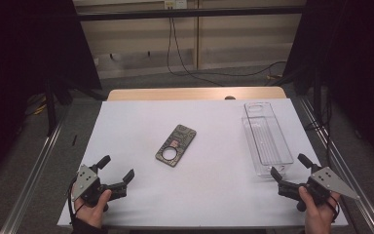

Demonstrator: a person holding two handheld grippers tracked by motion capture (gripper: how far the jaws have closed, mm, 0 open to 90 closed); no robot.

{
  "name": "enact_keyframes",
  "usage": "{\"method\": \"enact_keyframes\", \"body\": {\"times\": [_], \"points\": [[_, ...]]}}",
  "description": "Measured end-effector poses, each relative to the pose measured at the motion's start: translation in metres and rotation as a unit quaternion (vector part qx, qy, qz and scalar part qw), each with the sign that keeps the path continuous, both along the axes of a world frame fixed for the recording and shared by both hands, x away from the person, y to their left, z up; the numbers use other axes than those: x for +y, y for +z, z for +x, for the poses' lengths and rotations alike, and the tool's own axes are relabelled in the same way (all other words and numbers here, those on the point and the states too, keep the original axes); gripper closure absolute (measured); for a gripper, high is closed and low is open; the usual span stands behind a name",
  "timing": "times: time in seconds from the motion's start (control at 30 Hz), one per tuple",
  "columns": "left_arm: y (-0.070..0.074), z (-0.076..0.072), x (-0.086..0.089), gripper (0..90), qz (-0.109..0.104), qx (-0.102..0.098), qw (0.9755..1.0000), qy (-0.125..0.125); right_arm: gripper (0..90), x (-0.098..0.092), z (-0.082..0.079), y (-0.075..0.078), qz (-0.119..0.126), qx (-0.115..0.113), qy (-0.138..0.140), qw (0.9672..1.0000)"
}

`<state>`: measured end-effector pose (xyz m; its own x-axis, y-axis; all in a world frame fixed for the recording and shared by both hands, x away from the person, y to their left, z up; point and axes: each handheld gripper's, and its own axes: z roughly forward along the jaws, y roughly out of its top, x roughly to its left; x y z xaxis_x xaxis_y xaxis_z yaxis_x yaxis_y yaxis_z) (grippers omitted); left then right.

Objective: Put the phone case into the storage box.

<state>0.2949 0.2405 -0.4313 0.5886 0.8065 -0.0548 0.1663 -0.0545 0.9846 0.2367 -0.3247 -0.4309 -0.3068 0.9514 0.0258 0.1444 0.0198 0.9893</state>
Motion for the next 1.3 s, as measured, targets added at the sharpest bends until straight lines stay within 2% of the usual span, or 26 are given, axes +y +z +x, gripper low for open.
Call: {"method": "enact_keyframes", "body": {"times": [0.07,0.13,0.4,0.53,0.73,0.83,1.0,1.1,1.3], "points": [[0.0,0.0,0.0,2.8,-0.011,0.004,0.9999,-0.005,0.0,0.0,0.0,0.0,0.002,0.0,-0.001,1.0],[0.0,0.0,-0.001,2.6,-0.003,0.003,1.0,-0.004,0.0,-0.001,0.0,0.0,0.004,0.0,-0.001,1.0],[0.0,0.001,-0.002,2.5,-0.005,0.009,0.9999,-0.002,0.0,-0.002,0.0,-0.001,0.006,0.003,0.0,1.0],[0.001,0.001,-0.002,2.5,0.002,0.013,0.9999,-0.002,0.0,-0.003,0.0,-0.002,0.011,0.003,-0.001,0.9999],[0.001,0.001,-0.001,1.4,-0.005,0.017,0.9998,-0.01,0.0,-0.002,0.001,-0.002,0.009,0.003,0.0,1.0],[0.001,0.001,-0.002,1.4,-0.001,0.019,0.9997,-0.017,0.0,-0.001,0.0,-0.001,0.006,0.001,0.001,1.0],[0.001,0.001,-0.004,1.4,-0.005,0.023,0.9995,-0.022,0.0,0.0,0.0,-0.001,0.006,0.003,0.002,1.0],[0.0,0.006,-0.007,1.4,-0.02,0.033,0.9991,-0.015,0.0,0.001,0.0,-0.001,0.003,0.003,0.002,1.0],[0.001,0.01,-0.016,2.1,-0.018,0.03,0.9984,-0.045,0.0,0.002,0.0,0.0,-0.001,0.001,0.004,1.0]]}}
